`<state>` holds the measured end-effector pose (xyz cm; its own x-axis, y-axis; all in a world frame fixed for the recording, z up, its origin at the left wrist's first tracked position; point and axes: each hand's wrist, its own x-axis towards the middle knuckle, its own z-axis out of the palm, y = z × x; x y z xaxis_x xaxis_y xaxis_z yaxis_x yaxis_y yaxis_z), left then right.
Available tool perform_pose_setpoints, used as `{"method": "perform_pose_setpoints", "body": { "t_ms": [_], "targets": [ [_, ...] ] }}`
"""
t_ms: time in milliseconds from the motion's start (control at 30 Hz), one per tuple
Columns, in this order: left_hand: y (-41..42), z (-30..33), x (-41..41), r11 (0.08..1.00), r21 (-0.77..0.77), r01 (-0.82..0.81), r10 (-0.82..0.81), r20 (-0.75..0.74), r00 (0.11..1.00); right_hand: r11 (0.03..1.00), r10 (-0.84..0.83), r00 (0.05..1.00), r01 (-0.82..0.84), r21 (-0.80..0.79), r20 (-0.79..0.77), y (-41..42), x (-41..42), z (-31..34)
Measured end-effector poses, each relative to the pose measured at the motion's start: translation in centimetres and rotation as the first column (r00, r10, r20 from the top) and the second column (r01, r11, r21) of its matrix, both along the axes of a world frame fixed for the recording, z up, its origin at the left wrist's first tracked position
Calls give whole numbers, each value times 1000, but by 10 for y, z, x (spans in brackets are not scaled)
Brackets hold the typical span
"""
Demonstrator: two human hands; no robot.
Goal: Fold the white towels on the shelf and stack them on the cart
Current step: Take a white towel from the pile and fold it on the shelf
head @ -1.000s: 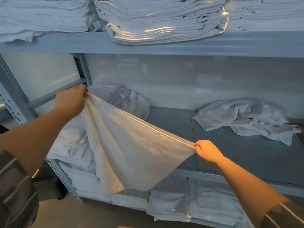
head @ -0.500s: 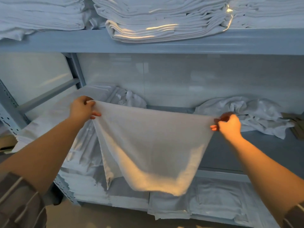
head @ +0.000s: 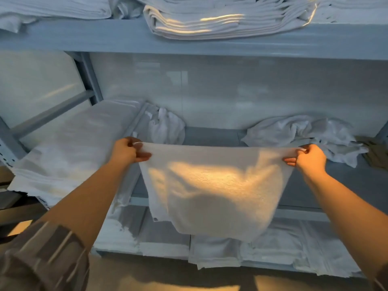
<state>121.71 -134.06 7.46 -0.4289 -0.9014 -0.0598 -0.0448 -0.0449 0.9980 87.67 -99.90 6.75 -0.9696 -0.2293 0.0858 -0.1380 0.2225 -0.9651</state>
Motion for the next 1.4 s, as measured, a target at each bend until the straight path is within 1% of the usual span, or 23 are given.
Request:
{"method": "perform_pose_setpoints", "body": {
  "t_ms": [67,233,433,500,600,733,800,867,900,933,967,1000,1033,1067,1100,1133,1167,1200,1233,1267,1333,1367,1400],
  "targets": [
    [-4,1,-3,1000,0,11,-11,-20,1000,999,-15,1000,15,37,16,-2,-2,-7],
    [-23,-7,-7,998,4,55,-55,-87,995,988,-70,997,74,138,-34,-8,-7,-16],
    [-53,-34,-41,996,69,59,-52,-102,993,991,-42,999,40,129,6,-31,-26,-28],
    [-67,-47,-60,995,57,82,-76,-93,993,988,-54,999,52,143,6,-47,-42,-38],
    [-90,-74,-96,998,47,48,-45,-67,997,994,-88,996,88,69,-7,-70,-71,-65],
    [-120,-124,-151,1000,1,23,-23,-83,996,989,-140,986,143,26,-89,-102,-116,-113],
    [-130,-154,-178,1000,-29,6,-8,-59,998,982,-186,976,190,23,-117,-117,-138,-140],
    [-136,-186,-206,998,-69,-16,16,-5,1000,975,-206,969,215,56,-137,-127,-162,-170],
    [-137,-203,-219,996,-92,-15,19,37,999,972,-191,971,207,108,-144,-131,-172,-187],
    [-136,-218,-229,991,-136,-3,19,119,993,965,-168,974,193,177,-151,-135,-180,-202],
    [-132,-230,-237,979,-199,34,16,243,970,954,-133,979,168,247,-152,-138,-185,-215],
    [-128,-239,-242,960,-263,97,7,366,931,954,-77,988,111,278,-131,-140,-188,-226],
    [-123,-246,-247,931,-321,174,-5,465,885,961,-6,996,30,276,-90,-142,-188,-234],
    [-115,-250,-250,887,-389,249,-14,517,856,959,65,996,-44,280,-64,-144,-185,-238],
    [-105,-250,-253,821,-487,298,18,542,840,946,121,989,-89,313,-84,-145,-180,-240],
    [-93,-249,-256,731,-591,343,72,565,822,915,162,975,-92,394,-149,-148,-176,-241],
    [-80,-248,-261,638,-653,407,113,602,790,865,208,949,-66,497,-235,-151,-170,-242],
    [-66,-249,-267,577,-651,493,117,663,739,800,255,917,-21,600,-308,-155,-163,-242],
    [-53,-251,-273,558,-596,578,91,736,671,713,306,892,17,701,-333,-161,-153,-242],
    [-41,-256,-279,569,-508,647,61,811,582,619,361,879,23,785,-311,-167,-140,-243],
    [-29,-268,-284,592,-359,721,25,903,429,449,455,867,-25,893,-205,-178,-118,-250],
    [-26,-275,-283,591,-344,730,43,917,397,372,489,859,-50,927,-150,-180,-110,-254],
    [-25,-281,-279,591,-357,724,76,918,390,311,508,855,-67,948,-107,-179,-104,-257]
  ]
}}
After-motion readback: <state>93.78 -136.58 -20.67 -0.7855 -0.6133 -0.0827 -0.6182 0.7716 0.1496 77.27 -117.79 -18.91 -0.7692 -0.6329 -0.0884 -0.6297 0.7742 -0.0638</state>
